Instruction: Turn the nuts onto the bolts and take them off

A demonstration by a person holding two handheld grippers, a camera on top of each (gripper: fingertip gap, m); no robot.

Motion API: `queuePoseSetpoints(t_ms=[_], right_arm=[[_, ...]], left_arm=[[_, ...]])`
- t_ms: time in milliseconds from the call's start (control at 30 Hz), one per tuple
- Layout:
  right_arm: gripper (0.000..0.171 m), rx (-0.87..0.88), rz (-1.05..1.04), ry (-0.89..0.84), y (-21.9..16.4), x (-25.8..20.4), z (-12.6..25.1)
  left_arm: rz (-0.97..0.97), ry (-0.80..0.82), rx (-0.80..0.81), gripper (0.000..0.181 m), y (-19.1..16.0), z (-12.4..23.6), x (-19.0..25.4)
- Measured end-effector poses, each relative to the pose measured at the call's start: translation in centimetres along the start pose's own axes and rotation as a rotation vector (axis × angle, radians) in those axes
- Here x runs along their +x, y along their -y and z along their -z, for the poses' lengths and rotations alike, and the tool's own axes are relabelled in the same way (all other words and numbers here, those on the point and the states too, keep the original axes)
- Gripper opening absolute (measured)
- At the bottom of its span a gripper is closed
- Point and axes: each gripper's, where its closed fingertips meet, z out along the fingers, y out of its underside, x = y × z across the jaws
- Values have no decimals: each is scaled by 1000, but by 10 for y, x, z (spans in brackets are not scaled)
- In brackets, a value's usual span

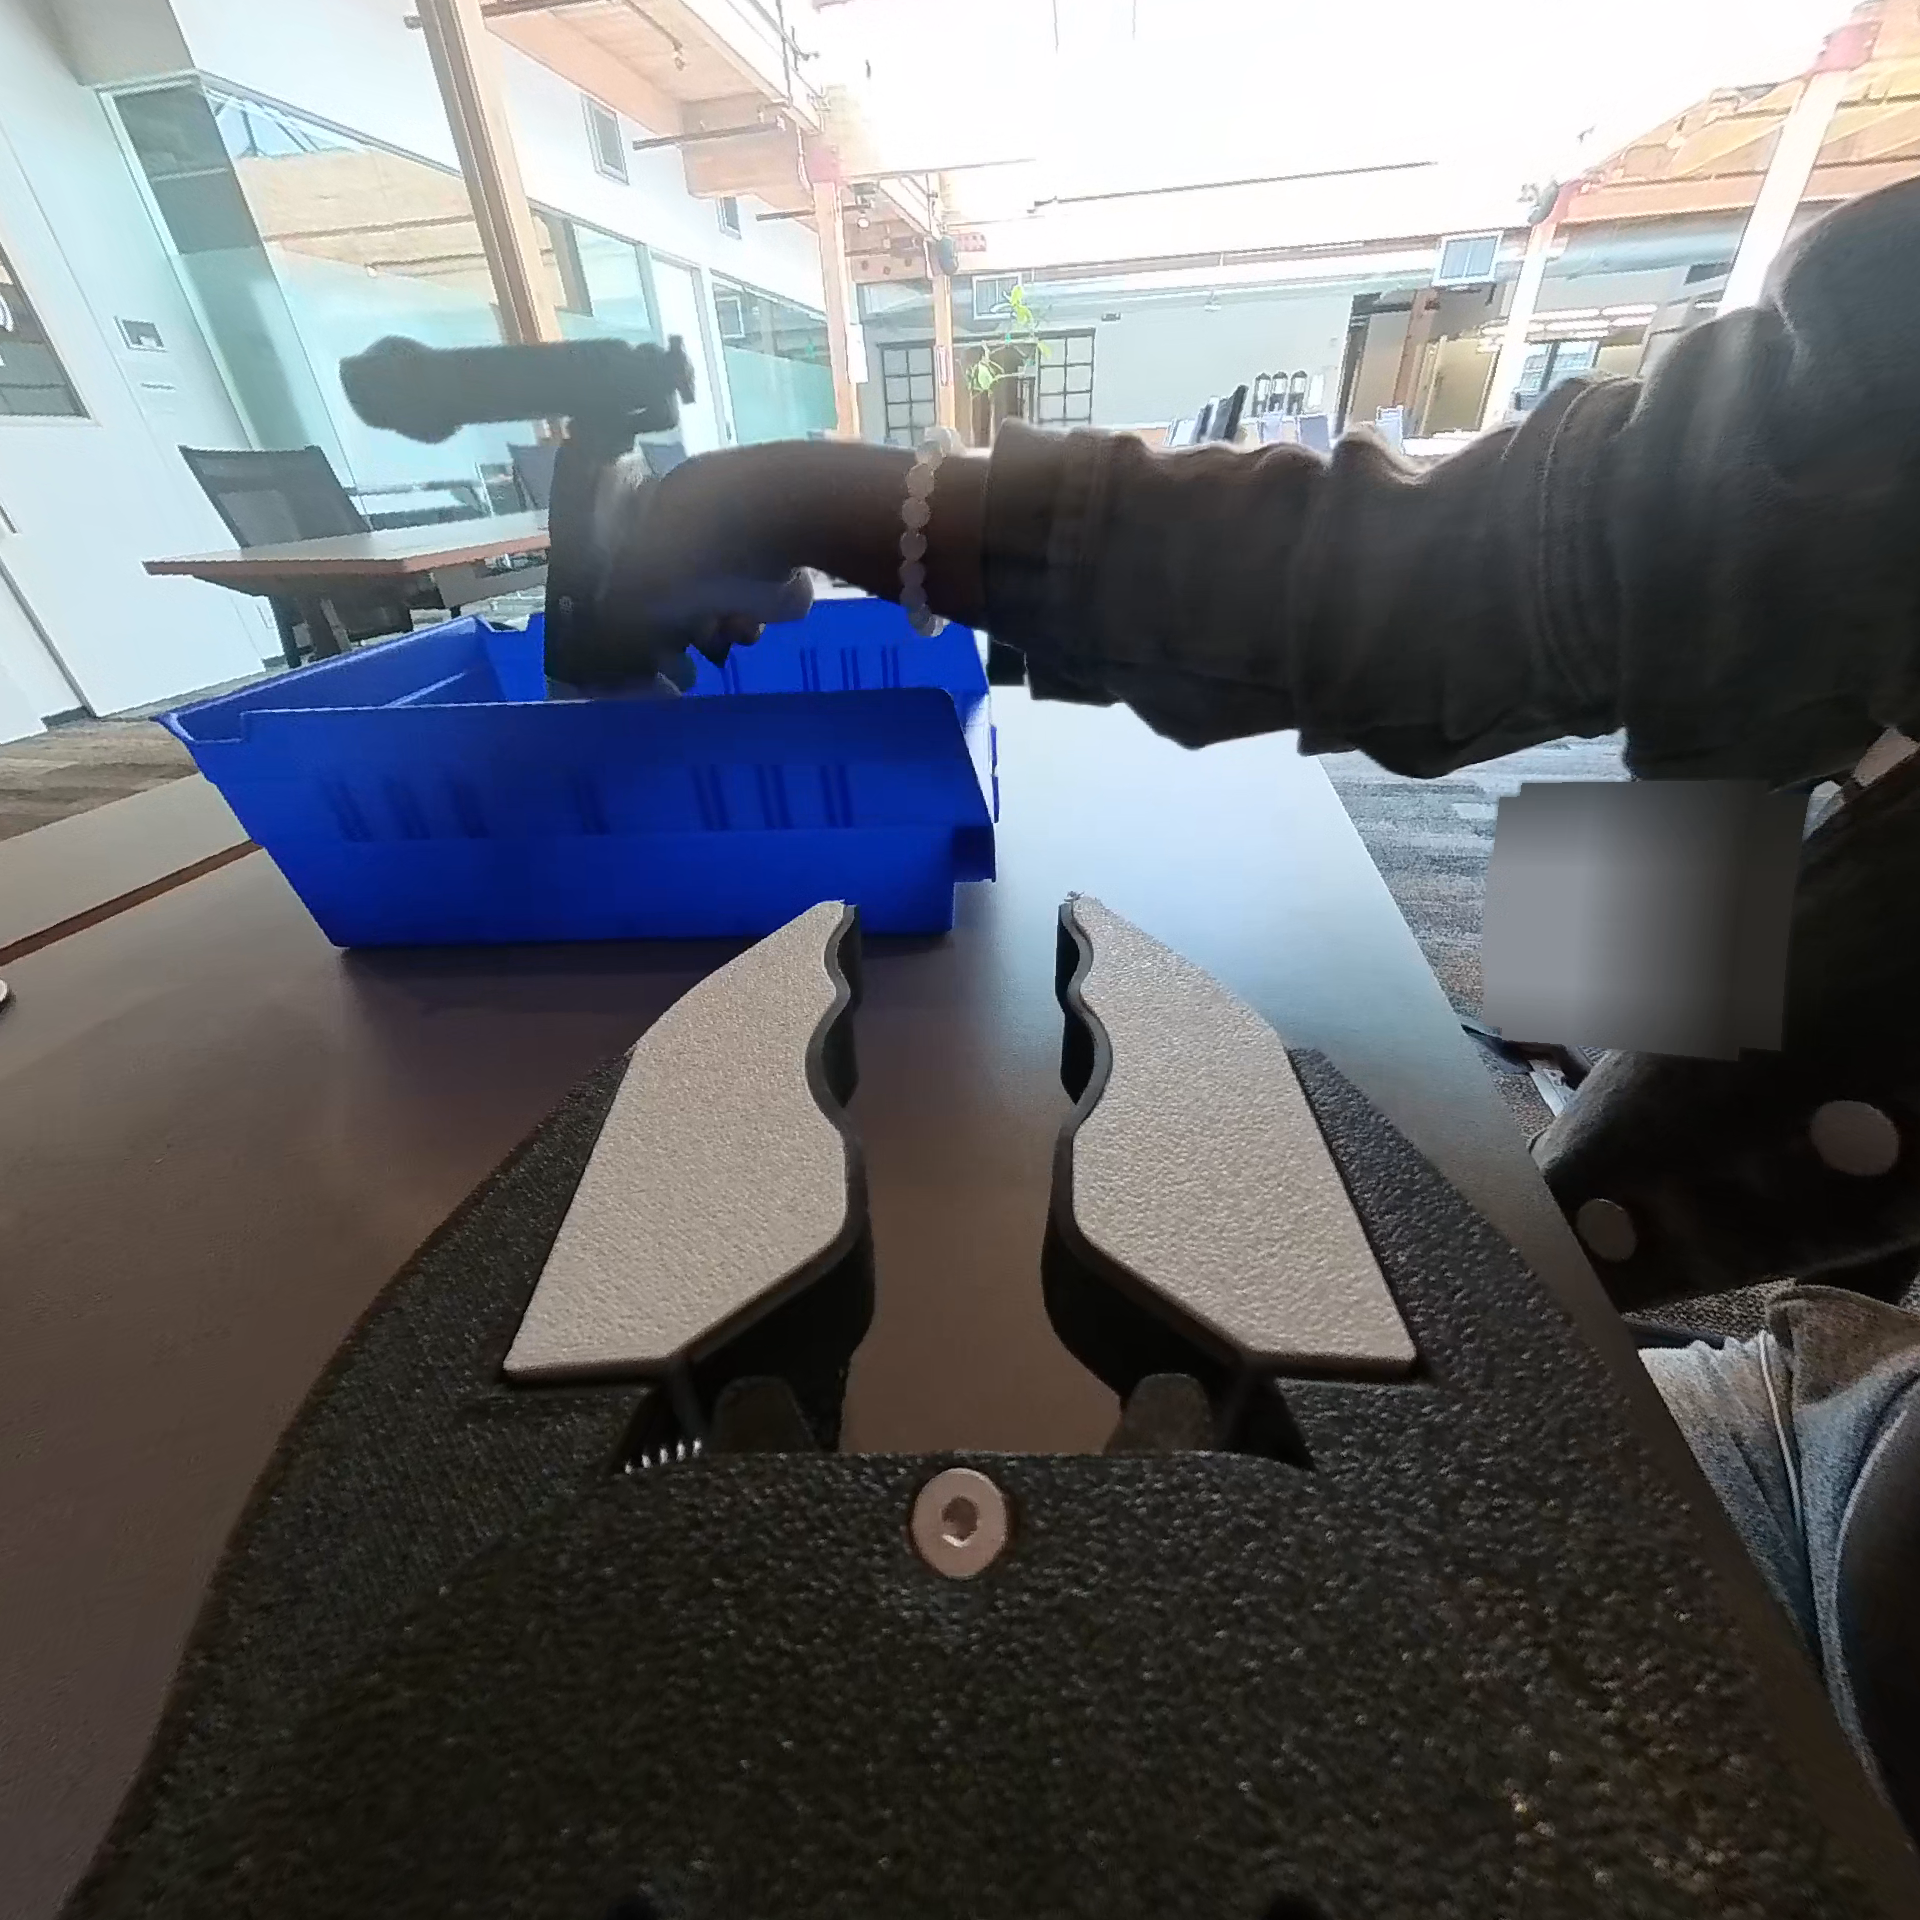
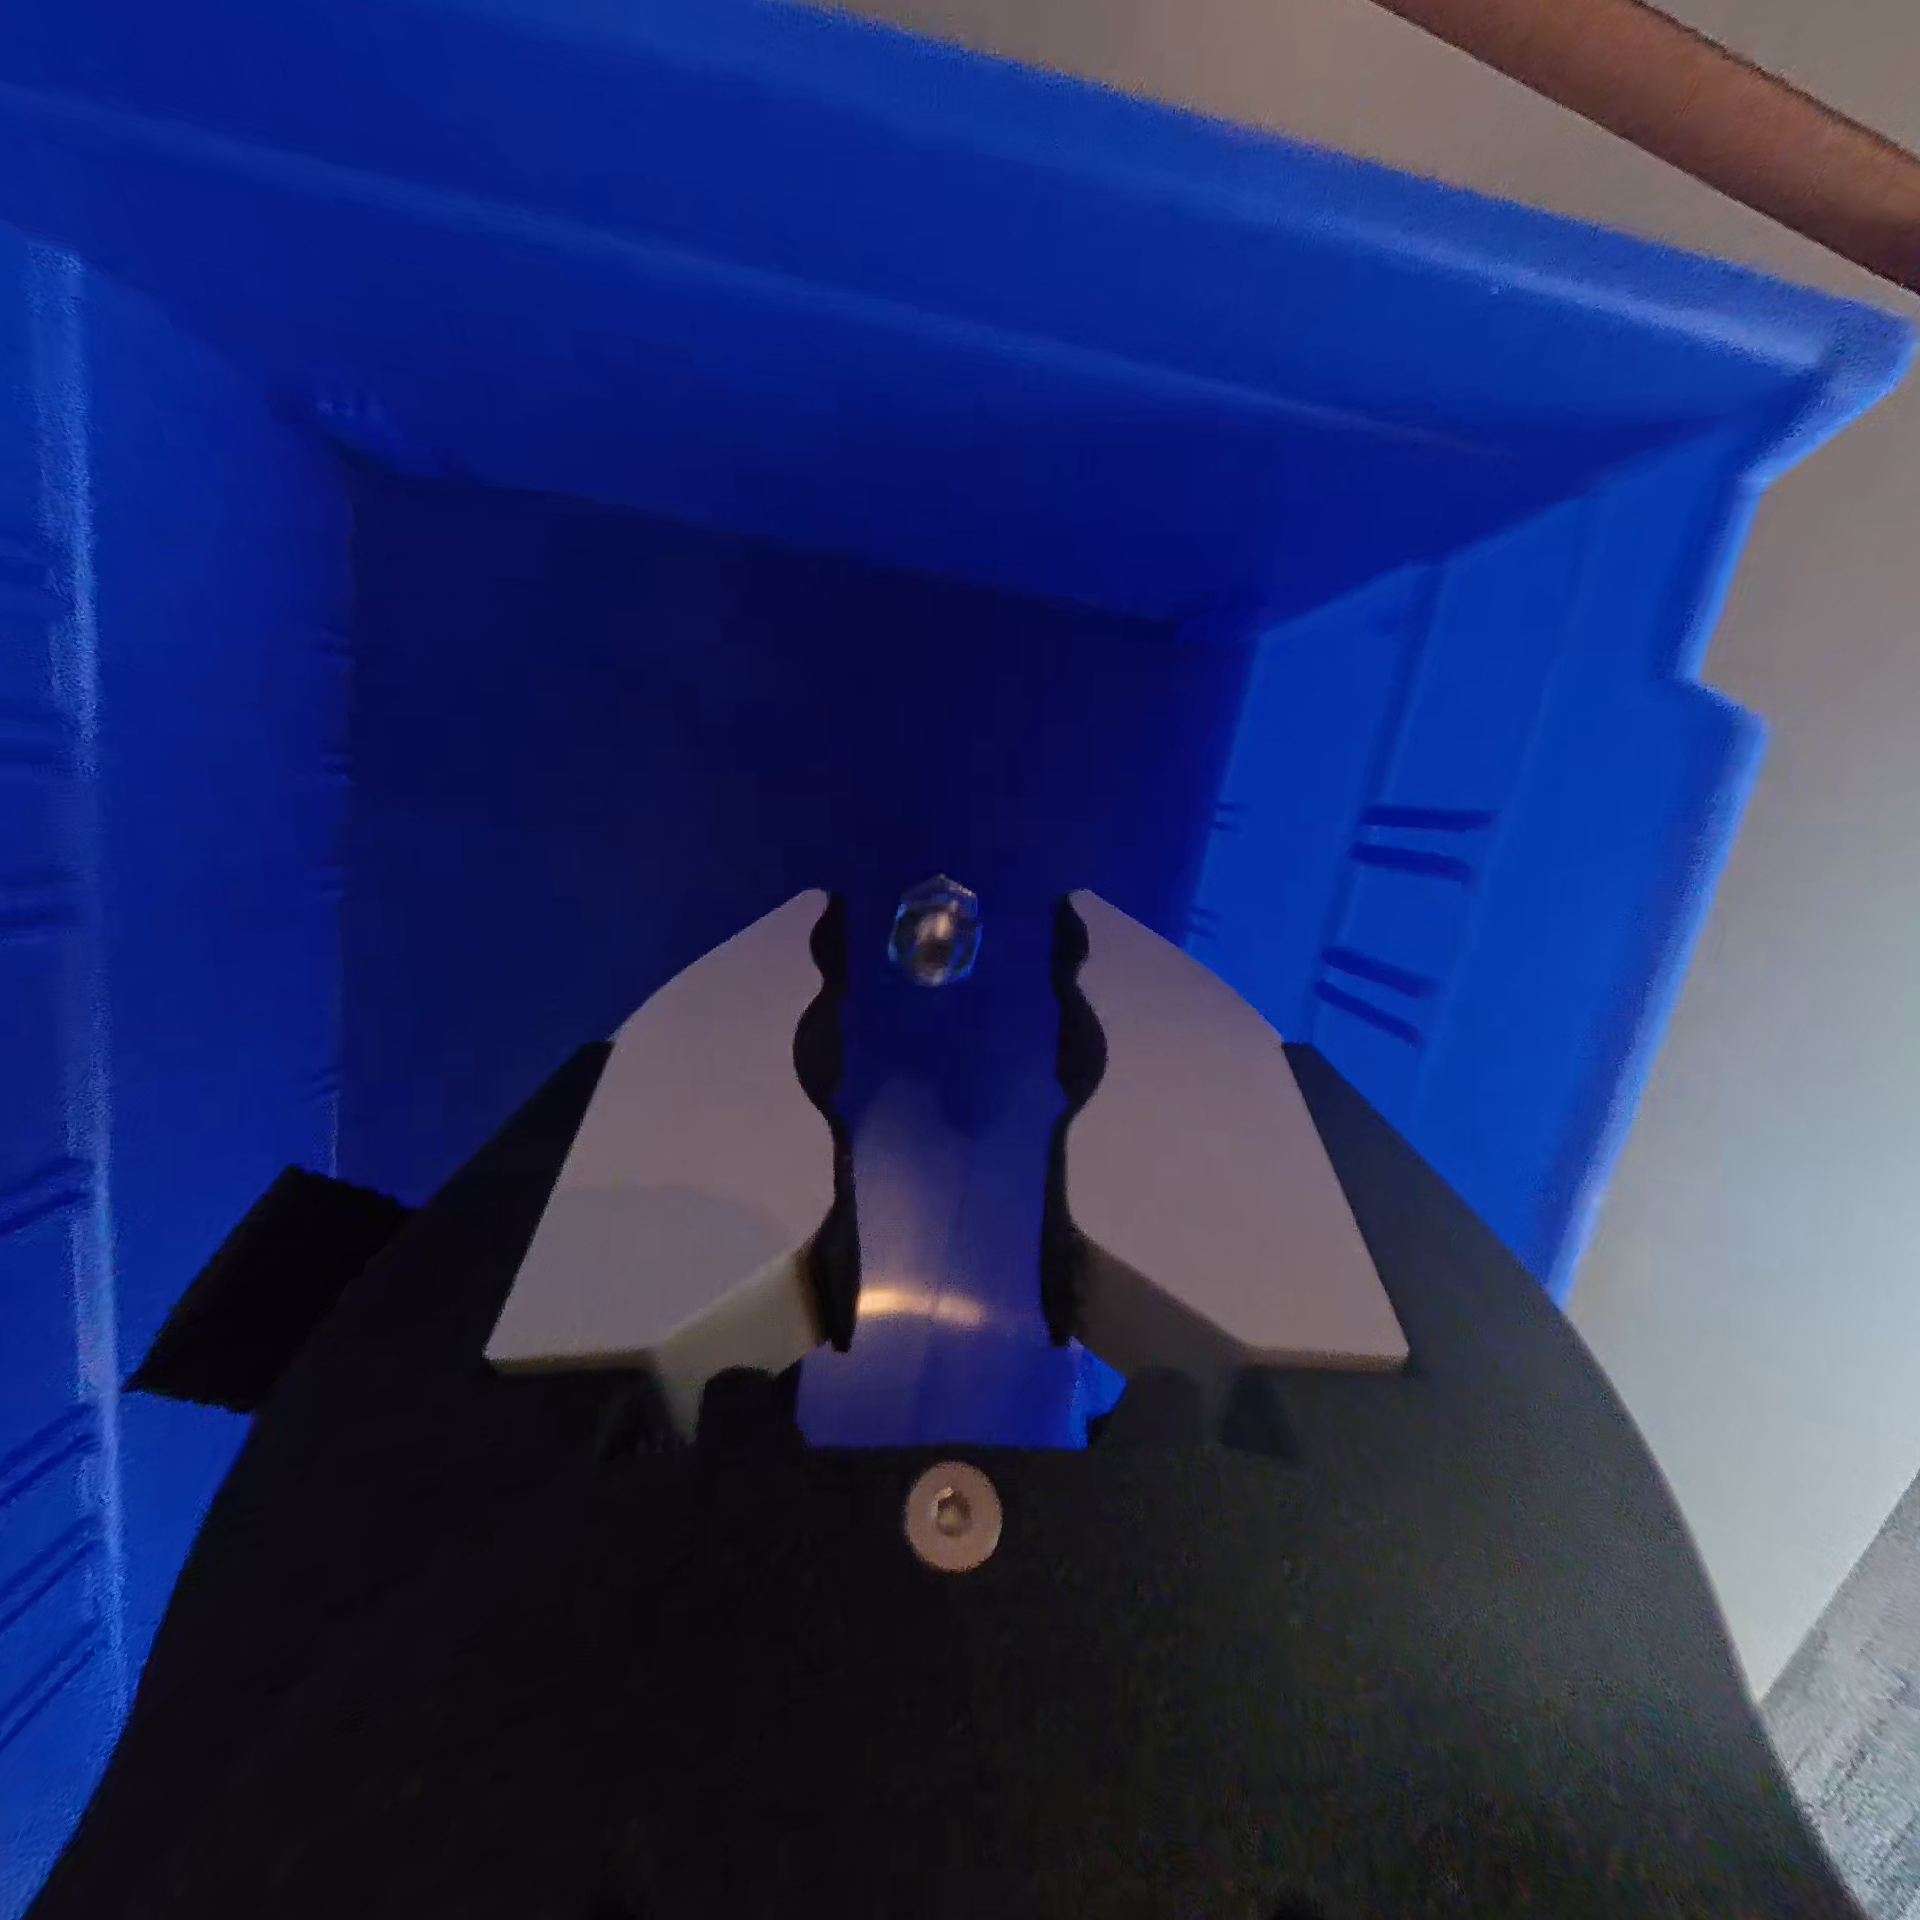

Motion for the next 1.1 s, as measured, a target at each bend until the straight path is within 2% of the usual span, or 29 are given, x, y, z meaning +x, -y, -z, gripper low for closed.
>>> queuePoseSetpoints(t_ms=[200,433,533,600,733,900,1100], right_arm=[[55,96,38,-17,9,-9,39],[73,336,130,-36,10,-41,109],[78,433,166,-31,1,-59,133],[82,489,181,-34,-6,-69,144],[82,612,203,-31,-18,-90,158],[75,733,222,38,-30,-111,160],[74,751,250,83,-42,-123,152]], left_arm=[[-5,2,0,36,0,0,0],[-53,-11,5,36,5,0,7],[-66,-9,16,36,15,3,9],[-71,-2,22,29,22,5,11],[-52,29,-4,23,45,17,10],[-42,114,-141,35,78,57,-4],[-79,280,-362,35,100,145,-54]])
